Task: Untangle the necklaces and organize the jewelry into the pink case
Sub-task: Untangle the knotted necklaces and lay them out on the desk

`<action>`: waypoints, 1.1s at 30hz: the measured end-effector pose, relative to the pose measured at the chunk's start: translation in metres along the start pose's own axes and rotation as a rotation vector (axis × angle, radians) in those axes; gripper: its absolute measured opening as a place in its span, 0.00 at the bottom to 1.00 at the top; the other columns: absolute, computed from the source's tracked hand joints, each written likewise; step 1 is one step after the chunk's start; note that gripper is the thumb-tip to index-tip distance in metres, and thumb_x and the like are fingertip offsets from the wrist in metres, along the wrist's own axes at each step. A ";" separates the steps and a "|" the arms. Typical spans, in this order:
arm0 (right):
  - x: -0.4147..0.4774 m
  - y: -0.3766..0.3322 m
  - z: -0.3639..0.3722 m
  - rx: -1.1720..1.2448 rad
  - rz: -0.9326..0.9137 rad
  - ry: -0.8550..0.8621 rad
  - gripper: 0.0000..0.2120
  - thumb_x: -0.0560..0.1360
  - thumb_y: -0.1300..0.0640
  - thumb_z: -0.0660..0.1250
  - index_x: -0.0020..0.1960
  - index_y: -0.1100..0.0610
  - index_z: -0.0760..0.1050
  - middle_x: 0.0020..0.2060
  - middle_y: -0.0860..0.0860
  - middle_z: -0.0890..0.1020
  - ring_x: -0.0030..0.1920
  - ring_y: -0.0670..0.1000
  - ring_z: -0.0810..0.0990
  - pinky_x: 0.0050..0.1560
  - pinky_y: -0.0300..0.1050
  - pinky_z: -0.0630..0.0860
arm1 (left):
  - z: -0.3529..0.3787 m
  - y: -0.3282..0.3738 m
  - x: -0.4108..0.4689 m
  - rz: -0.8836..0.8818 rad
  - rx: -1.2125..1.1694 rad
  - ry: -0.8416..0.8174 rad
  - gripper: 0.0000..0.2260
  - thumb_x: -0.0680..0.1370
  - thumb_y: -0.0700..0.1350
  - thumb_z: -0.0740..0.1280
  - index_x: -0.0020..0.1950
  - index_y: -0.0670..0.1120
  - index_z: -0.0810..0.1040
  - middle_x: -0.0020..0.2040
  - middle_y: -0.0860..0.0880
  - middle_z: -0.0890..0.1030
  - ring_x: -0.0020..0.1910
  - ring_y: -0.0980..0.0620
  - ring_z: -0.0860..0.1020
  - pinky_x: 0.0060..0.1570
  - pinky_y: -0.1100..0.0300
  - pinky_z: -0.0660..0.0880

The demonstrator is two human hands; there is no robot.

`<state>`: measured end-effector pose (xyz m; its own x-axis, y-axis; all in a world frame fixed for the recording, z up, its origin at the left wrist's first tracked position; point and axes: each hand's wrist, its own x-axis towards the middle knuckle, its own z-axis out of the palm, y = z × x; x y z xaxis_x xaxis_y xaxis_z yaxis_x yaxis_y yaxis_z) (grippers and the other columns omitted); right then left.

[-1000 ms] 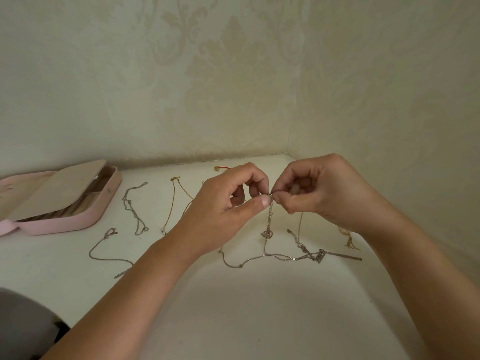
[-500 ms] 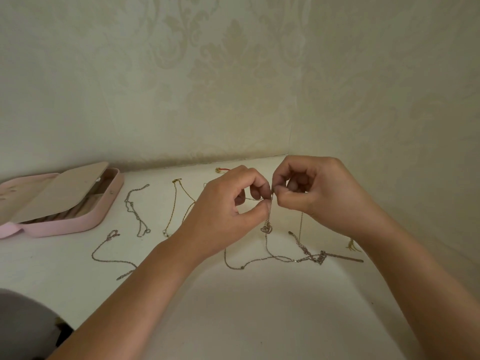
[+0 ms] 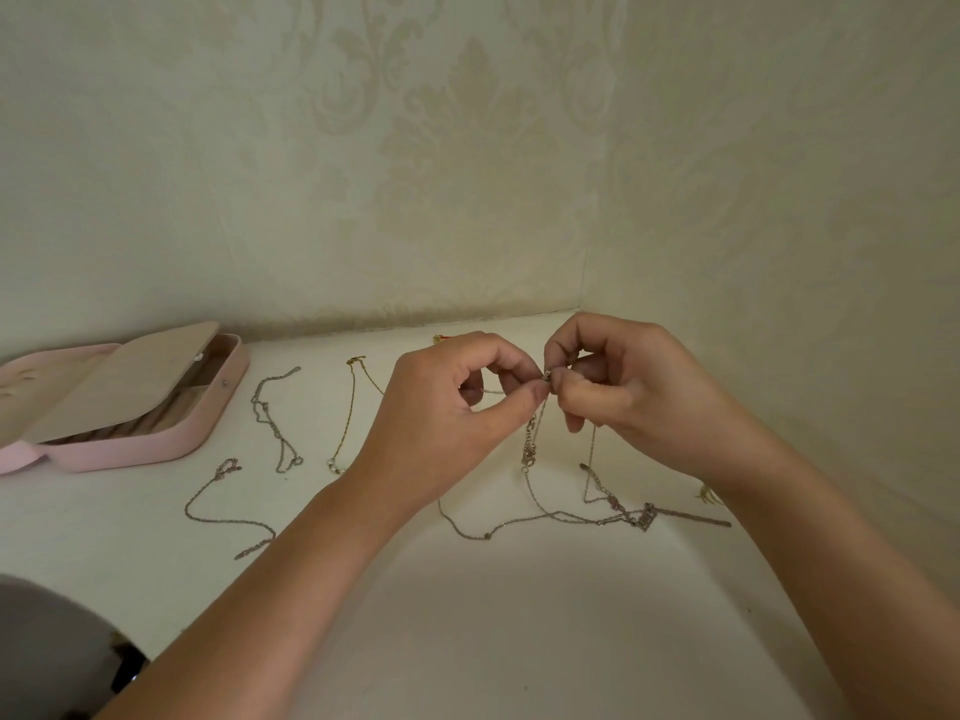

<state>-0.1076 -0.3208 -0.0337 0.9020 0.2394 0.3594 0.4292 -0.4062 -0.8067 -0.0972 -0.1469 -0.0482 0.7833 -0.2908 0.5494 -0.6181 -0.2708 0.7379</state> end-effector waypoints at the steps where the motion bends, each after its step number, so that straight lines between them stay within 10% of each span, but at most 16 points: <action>1: 0.000 0.000 0.001 0.016 -0.003 -0.004 0.02 0.69 0.57 0.64 0.39 0.52 0.74 0.26 0.55 0.74 0.30 0.47 0.75 0.33 0.45 0.67 | 0.000 0.001 0.000 -0.009 -0.001 -0.008 0.07 0.73 0.42 0.73 0.38 0.53 0.79 0.30 0.62 0.73 0.27 0.58 0.63 0.31 0.71 0.62; 9: 0.003 -0.005 0.010 0.275 0.007 0.057 0.04 0.74 0.60 0.60 0.42 0.60 0.72 0.27 0.47 0.72 0.28 0.46 0.68 0.29 0.36 0.65 | -0.003 -0.006 0.005 -0.079 -0.088 -0.048 0.04 0.74 0.52 0.68 0.41 0.55 0.81 0.36 0.40 0.78 0.30 0.49 0.66 0.32 0.65 0.63; 14: 0.001 -0.007 0.005 0.130 -0.024 0.081 0.07 0.75 0.66 0.66 0.39 0.59 0.75 0.24 0.45 0.73 0.25 0.42 0.69 0.29 0.33 0.65 | 0.000 0.001 0.002 -0.061 -0.106 0.023 0.04 0.74 0.43 0.72 0.42 0.51 0.80 0.25 0.64 0.73 0.23 0.58 0.63 0.28 0.72 0.61; 19: 0.001 -0.004 0.007 -0.038 -0.007 0.130 0.07 0.71 0.62 0.70 0.37 0.53 0.77 0.24 0.44 0.74 0.27 0.43 0.71 0.30 0.31 0.66 | 0.002 -0.002 0.000 -0.061 -0.030 0.117 0.06 0.71 0.45 0.74 0.38 0.57 0.82 0.25 0.55 0.76 0.22 0.57 0.63 0.28 0.70 0.63; 26: 0.000 -0.005 0.015 -0.251 -0.002 0.176 0.06 0.69 0.58 0.69 0.36 0.49 0.74 0.26 0.48 0.75 0.28 0.46 0.72 0.31 0.45 0.70 | 0.005 0.002 -0.002 -0.010 0.189 0.119 0.06 0.72 0.42 0.73 0.39 0.52 0.80 0.25 0.68 0.71 0.26 0.59 0.66 0.31 0.73 0.62; 33: -0.001 -0.007 0.011 -0.400 -0.047 0.089 0.07 0.71 0.59 0.69 0.39 0.51 0.72 0.31 0.34 0.75 0.31 0.42 0.72 0.30 0.33 0.66 | 0.007 -0.002 0.003 -0.149 0.029 -0.012 0.05 0.74 0.42 0.69 0.39 0.50 0.77 0.23 0.61 0.69 0.26 0.58 0.63 0.29 0.71 0.62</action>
<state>-0.1122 -0.3088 -0.0339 0.8740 0.1954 0.4449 0.4385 -0.7116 -0.5490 -0.0946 -0.1536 -0.0508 0.8657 -0.2562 0.4301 -0.4971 -0.3379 0.7992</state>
